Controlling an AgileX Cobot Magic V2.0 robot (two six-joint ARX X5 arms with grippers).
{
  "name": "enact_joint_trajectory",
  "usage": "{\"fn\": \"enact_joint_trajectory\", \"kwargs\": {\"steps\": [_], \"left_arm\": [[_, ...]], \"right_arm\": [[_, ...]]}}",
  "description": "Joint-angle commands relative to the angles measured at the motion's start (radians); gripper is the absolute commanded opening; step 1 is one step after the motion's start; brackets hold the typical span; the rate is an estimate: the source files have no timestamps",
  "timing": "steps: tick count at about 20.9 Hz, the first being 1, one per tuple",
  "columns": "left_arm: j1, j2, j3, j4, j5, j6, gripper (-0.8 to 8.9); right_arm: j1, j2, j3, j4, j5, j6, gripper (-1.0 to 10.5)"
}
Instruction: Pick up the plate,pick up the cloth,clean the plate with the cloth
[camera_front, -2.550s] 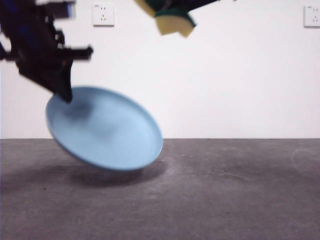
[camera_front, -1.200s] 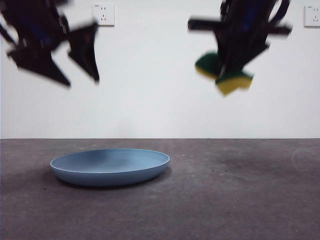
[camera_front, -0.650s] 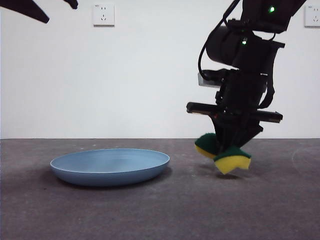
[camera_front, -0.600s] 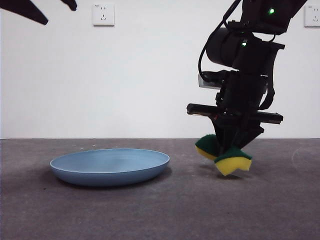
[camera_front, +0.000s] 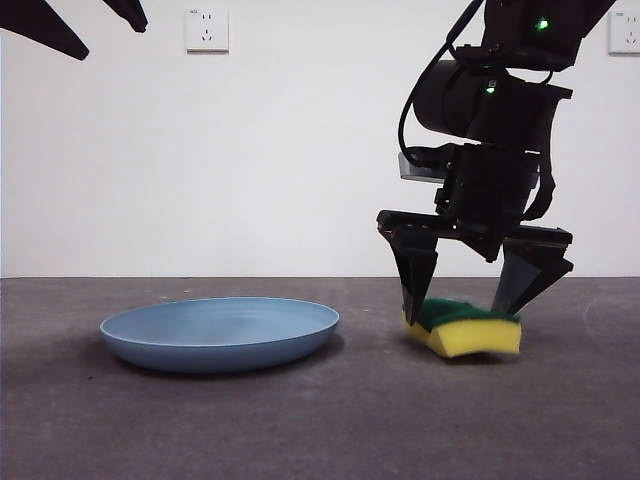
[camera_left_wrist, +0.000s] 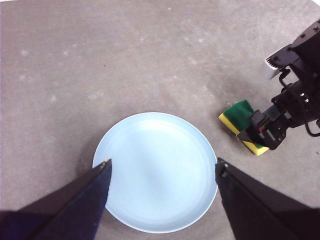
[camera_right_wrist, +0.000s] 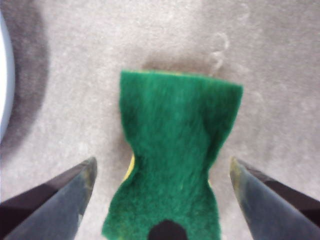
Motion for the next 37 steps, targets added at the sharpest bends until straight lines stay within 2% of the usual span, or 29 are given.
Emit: {"fn": "enact_joint_trajectory", "kwargs": {"steps": [1, 4, 5, 6, 8, 11, 13, 16, 19, 23, 26, 32, 37], "left_arm": [[-0.003, 0.001, -0.005, -0.012, 0.005, -0.002, 3.45], [-0.003, 0.001, -0.005, -0.014, 0.004, -0.003, 3.41], [-0.003, 0.001, -0.005, -0.015, 0.004, -0.003, 3.33], [-0.003, 0.001, -0.005, -0.016, 0.005, -0.003, 2.61], [-0.003, 0.001, -0.005, -0.020, 0.006, 0.000, -0.04], [-0.003, 0.001, -0.005, -0.016, 0.005, 0.009, -0.08], [-0.003, -0.008, -0.005, 0.006, 0.005, 0.032, -0.08], [-0.005, -0.079, -0.005, 0.050, 0.001, 0.040, -0.08], [-0.028, -0.173, -0.006, 0.061, -0.114, 0.113, -0.08], [-0.034, -0.249, -0.026, 0.071, -0.151, 0.115, -0.08], [-0.038, -0.302, -0.122, 0.147, -0.153, 0.107, -0.08], [-0.039, -0.402, -0.348, 0.305, -0.177, 0.104, -0.08], [-0.041, -0.443, -0.480, 0.430, -0.167, 0.029, -0.08]], "right_arm": [[0.000, -0.059, -0.009, -0.019, 0.002, 0.006, 4.4], [0.002, -0.165, -0.009, -0.062, 0.002, 0.006, 4.2], [0.002, -0.215, -0.009, -0.087, -0.005, 0.007, 3.3], [0.002, -0.251, -0.009, -0.106, -0.005, 0.007, 2.5], [0.002, -0.351, -0.009, -0.143, -0.005, 0.006, 0.8], [0.002, -0.496, -0.009, -0.149, -0.004, 0.000, 0.2], [0.003, -0.579, -0.009, -0.145, 0.004, -0.058, -0.2], [0.017, -0.677, -0.009, -0.129, 0.006, -0.106, -0.2], [0.040, -0.757, -0.014, -0.092, 0.064, -0.130, -0.2], [0.097, -0.863, -0.096, 0.016, 0.084, -0.133, -0.2], [0.137, -0.956, -0.222, 0.113, 0.104, -0.132, -0.2], [0.195, -1.079, -0.382, 0.195, 0.256, -0.130, -0.2], [0.204, -1.116, -0.422, 0.201, 0.326, -0.121, -0.1]]}}
